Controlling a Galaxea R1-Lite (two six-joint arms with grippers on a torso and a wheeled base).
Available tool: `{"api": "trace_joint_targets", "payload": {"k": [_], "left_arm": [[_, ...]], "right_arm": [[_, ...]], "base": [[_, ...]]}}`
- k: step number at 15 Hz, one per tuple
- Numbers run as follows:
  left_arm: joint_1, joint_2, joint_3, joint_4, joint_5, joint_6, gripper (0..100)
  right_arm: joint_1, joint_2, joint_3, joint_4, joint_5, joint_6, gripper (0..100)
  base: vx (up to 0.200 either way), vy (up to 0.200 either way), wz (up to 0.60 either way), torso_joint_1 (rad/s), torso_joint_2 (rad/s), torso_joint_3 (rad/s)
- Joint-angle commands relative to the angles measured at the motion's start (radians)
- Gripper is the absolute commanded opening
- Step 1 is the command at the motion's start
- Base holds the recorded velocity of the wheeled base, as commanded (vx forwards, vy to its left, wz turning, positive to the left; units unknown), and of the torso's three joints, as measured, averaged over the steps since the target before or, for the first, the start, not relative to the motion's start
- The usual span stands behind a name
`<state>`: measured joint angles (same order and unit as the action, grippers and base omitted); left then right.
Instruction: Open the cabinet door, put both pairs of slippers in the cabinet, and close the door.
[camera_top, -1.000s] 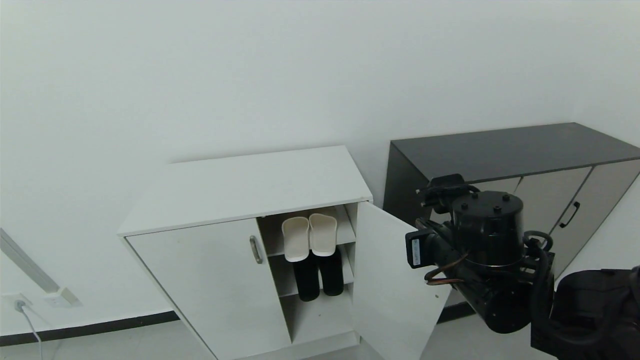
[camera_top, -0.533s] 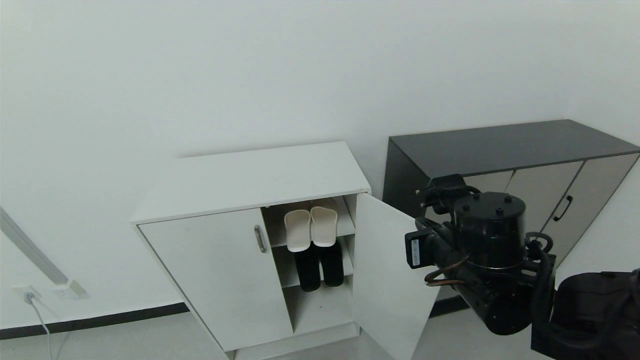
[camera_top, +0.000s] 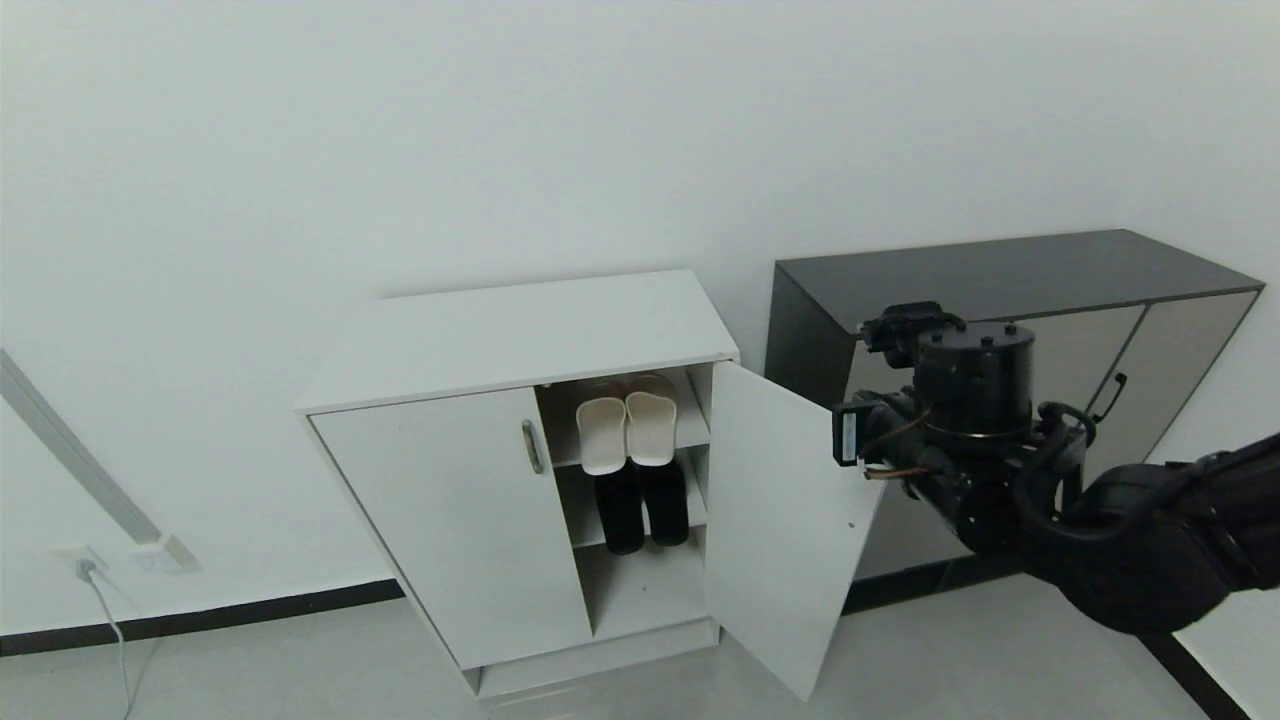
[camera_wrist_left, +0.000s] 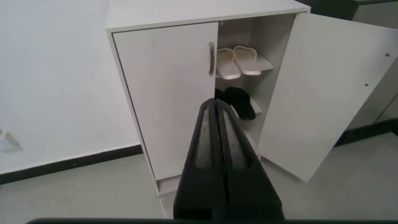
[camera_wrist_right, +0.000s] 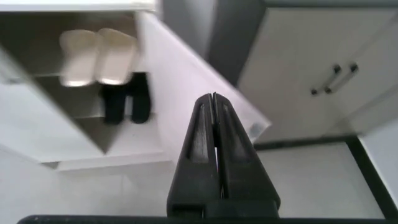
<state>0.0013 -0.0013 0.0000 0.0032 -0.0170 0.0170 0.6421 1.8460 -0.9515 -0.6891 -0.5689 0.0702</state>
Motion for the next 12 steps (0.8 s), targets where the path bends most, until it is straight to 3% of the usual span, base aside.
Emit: {"api": "trace_joint_targets", "payload": {"k": [1,6,12], "left_arm": [[0.000,0.001,0.000,0.000,0.000,0.000,0],[0.000,0.001,0.000,0.000,0.002,-0.002,0],[0.000,0.001,0.000,0.000,0.003,-0.011,0]], "right_arm": [[-0.084,0.088,-0.182,0.112,0.047,0.013,0],[-0.168,0.248,-0.415,0.232,0.115,0.060,0],[-0.223,0.337,-0.475,0.257,0.135,0.069,0]], "base": [[0.000,0.000,0.00,0.000,0.00,0.000],[0.000,0.000,0.00,0.000,0.00,0.000],[0.000,0.000,0.00,0.000,0.00,0.000]]}}
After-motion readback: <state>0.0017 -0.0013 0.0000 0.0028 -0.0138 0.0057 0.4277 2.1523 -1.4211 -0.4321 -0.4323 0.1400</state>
